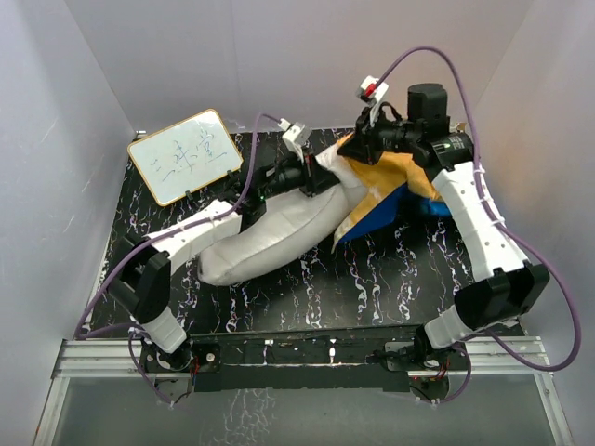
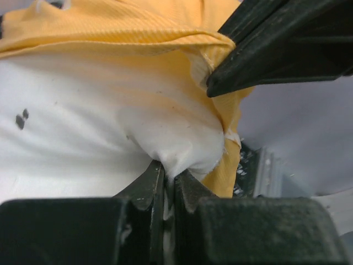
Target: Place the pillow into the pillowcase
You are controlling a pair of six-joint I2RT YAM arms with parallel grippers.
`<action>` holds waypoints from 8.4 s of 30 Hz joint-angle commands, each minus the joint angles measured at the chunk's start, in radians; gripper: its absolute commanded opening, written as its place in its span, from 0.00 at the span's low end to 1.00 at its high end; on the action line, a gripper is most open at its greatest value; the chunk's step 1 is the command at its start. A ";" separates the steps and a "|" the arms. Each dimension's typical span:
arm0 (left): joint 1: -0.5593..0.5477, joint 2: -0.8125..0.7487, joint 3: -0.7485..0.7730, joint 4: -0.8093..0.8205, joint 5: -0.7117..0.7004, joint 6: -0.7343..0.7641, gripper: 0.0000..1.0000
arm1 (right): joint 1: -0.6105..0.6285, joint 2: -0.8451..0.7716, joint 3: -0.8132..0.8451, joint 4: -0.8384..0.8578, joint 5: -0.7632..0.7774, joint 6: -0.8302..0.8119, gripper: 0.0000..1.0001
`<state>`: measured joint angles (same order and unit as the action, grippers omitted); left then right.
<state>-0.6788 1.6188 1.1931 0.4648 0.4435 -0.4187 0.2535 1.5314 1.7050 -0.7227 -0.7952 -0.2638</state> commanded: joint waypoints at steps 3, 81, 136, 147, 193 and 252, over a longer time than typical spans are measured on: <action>-0.027 0.047 0.201 0.485 0.184 -0.484 0.00 | 0.020 -0.108 0.055 0.268 -0.092 0.145 0.08; 0.318 0.322 -0.032 0.445 0.172 -0.815 0.00 | -0.191 -0.377 -0.621 0.194 -0.255 -0.360 0.08; 0.732 -0.725 -0.334 -1.077 -0.074 -0.110 0.97 | -0.125 0.028 -0.243 0.175 -0.182 0.038 0.08; 0.650 -0.561 -0.463 -0.215 0.262 -0.235 0.11 | 0.130 0.081 0.003 0.139 -0.235 -0.034 0.08; 0.312 -0.631 -0.298 -0.915 0.041 -0.260 0.97 | -0.249 -0.487 -0.762 -0.106 0.179 -0.319 0.98; 0.071 -0.572 -0.103 -0.877 -0.196 0.165 0.75 | -0.488 -0.258 -0.458 0.208 -0.407 -0.007 0.89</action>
<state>-0.5262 1.0332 0.9634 -0.1989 0.3332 -0.5396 -0.1555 1.3243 1.3434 -0.5735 -1.1210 -0.3138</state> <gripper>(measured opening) 0.746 0.889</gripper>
